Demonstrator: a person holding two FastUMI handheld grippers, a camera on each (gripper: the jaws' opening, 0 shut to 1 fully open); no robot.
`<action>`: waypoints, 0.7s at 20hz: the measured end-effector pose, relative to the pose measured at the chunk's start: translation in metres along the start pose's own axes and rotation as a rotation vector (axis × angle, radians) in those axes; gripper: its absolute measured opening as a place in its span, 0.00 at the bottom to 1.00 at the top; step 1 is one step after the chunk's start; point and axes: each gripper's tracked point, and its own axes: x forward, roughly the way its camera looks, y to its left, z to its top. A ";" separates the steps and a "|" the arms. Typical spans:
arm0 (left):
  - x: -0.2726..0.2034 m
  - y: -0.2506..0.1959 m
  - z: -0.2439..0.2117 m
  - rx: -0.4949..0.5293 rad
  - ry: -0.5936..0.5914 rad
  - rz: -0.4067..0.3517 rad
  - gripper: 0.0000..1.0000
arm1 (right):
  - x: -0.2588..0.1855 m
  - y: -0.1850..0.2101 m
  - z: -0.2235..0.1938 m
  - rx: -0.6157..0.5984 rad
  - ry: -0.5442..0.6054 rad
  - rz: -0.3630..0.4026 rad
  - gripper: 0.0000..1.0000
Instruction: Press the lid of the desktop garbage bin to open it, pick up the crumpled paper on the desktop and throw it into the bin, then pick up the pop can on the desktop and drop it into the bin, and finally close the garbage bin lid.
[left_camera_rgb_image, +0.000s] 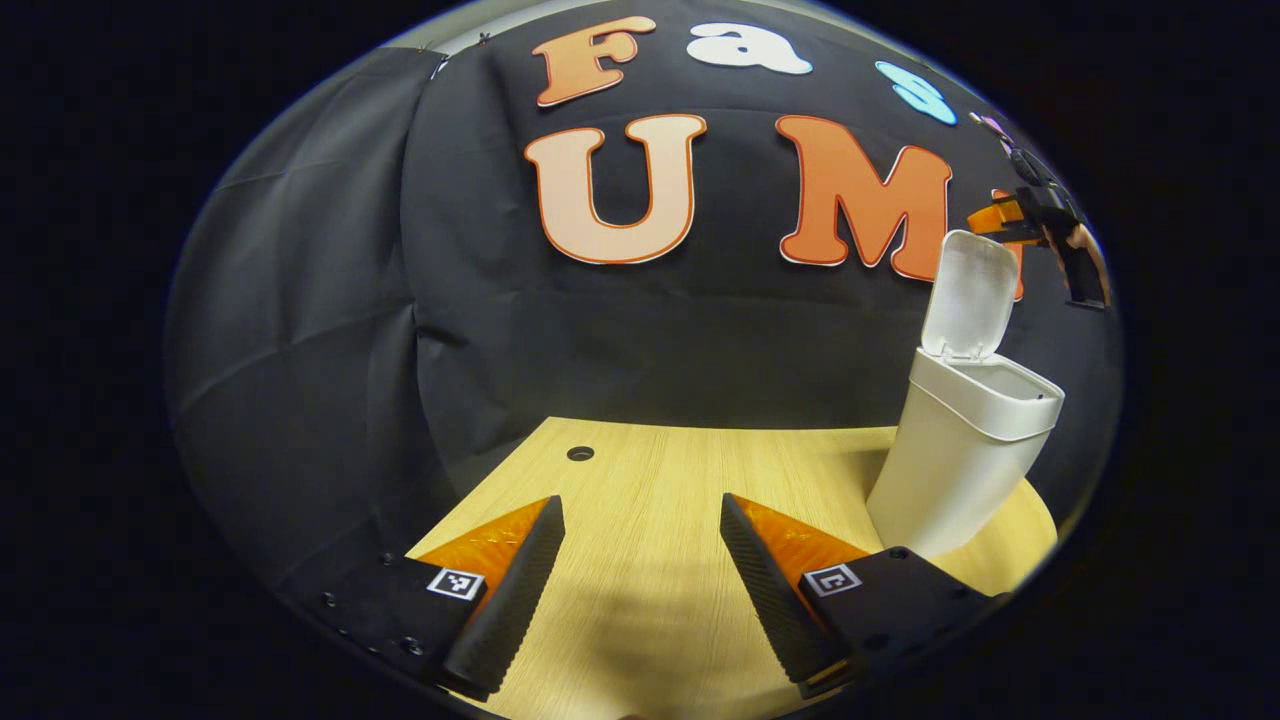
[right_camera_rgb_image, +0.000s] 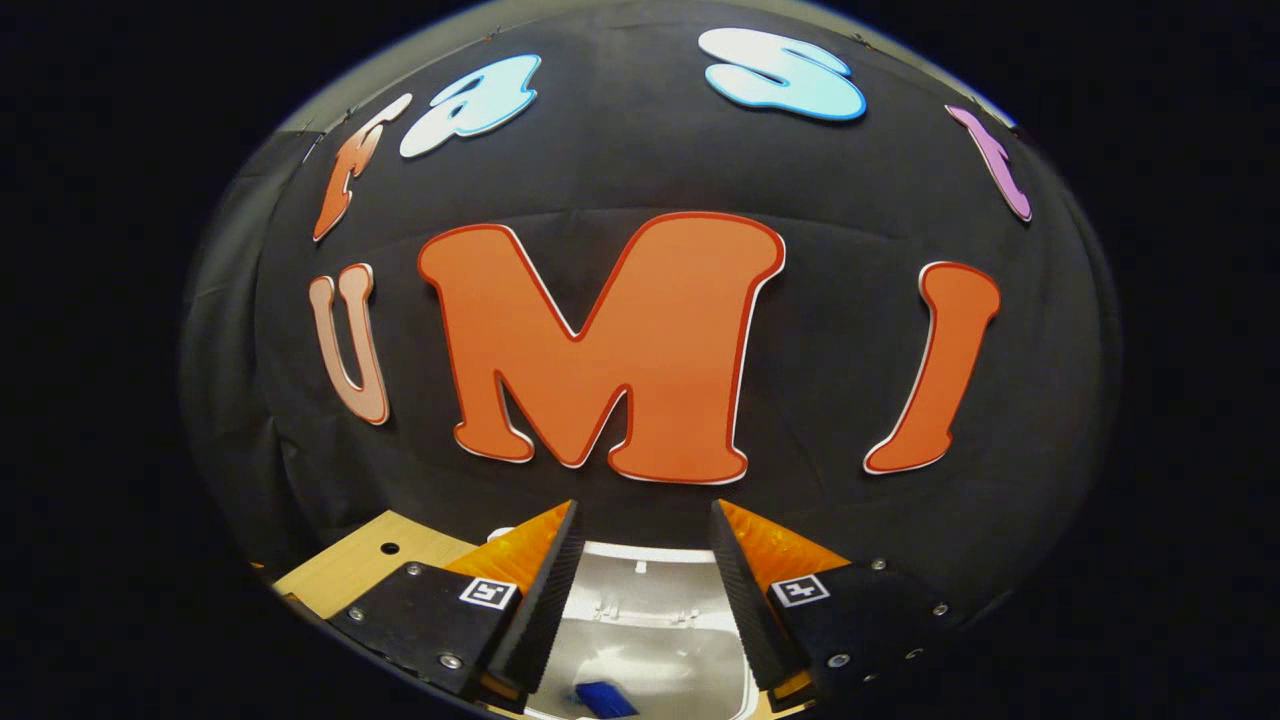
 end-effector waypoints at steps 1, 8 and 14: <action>0.001 -0.001 -0.001 0.002 0.004 -0.004 1.00 | -0.003 0.000 -0.011 -0.015 0.035 -0.003 0.77; -0.002 -0.008 -0.001 0.016 0.003 -0.028 1.00 | -0.021 0.015 -0.073 -0.067 0.158 0.010 0.78; -0.003 -0.011 -0.009 0.039 0.010 -0.040 1.00 | -0.034 0.018 -0.104 -0.011 0.223 0.006 0.79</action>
